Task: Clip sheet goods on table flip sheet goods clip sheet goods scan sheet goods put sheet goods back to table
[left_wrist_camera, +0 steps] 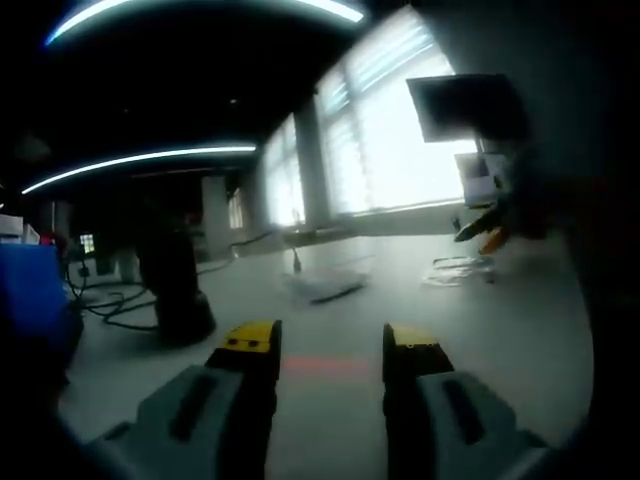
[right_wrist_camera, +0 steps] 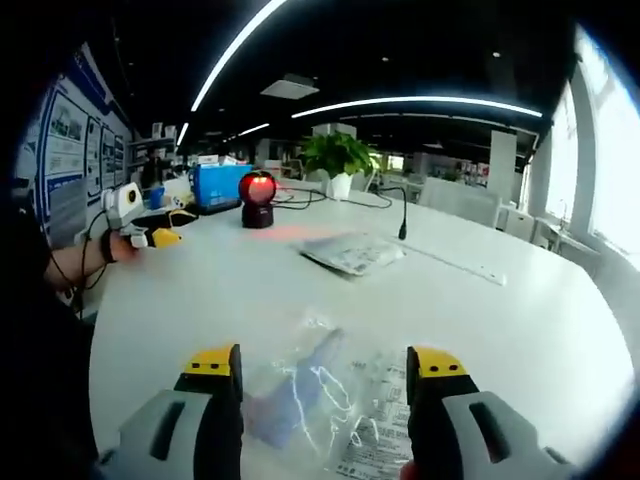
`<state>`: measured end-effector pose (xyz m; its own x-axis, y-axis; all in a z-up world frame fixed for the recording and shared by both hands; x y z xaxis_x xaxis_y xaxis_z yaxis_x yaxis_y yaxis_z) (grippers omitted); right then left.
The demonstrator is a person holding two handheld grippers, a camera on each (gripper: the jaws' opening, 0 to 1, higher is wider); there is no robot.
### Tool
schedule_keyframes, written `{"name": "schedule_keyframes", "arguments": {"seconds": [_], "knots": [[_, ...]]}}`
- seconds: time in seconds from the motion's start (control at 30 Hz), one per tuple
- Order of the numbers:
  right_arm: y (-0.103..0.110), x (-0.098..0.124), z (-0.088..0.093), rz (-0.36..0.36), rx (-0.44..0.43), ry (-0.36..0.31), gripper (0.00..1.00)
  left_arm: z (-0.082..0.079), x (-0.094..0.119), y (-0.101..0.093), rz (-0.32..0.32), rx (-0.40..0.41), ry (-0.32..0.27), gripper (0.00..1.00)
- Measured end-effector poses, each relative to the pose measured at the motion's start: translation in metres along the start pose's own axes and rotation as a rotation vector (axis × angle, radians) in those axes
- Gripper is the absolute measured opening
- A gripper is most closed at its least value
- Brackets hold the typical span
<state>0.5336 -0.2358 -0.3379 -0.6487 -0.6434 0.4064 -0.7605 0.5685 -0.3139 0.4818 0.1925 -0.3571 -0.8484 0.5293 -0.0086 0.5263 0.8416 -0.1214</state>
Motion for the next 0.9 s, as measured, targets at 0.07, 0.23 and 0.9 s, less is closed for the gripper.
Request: {"name": "schedule_keyframes", "arguments": {"seconds": [0.07,0.23,0.9], "knots": [[0.000,-0.003,0.005,-0.042,0.006,0.015,0.64,0.000,0.000,0.000,0.000,0.002,-0.001,0.33],[-0.005,-0.007,0.018,-0.058,0.018,0.057,0.68,0.000,0.000,0.000,0.002,0.002,-0.003,0.33],[0.019,-0.010,0.025,0.011,-0.071,0.118,0.66,0.001,-0.001,-0.001,0.009,0.000,0.004,0.33]]}}
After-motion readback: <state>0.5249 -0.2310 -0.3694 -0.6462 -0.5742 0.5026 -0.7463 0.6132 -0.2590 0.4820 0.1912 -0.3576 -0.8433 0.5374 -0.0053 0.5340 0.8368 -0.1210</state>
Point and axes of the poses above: the point that each gripper's makers call its tool centre point, and the gripper's own axes: x roughly backward along the fingers, y roughly to its left, z roughly out of its underside, the point moved 10 cm from there along x, roughly backward along the fingers, and after that the axes turned 15 degrees about x, right-handed, at the moved point
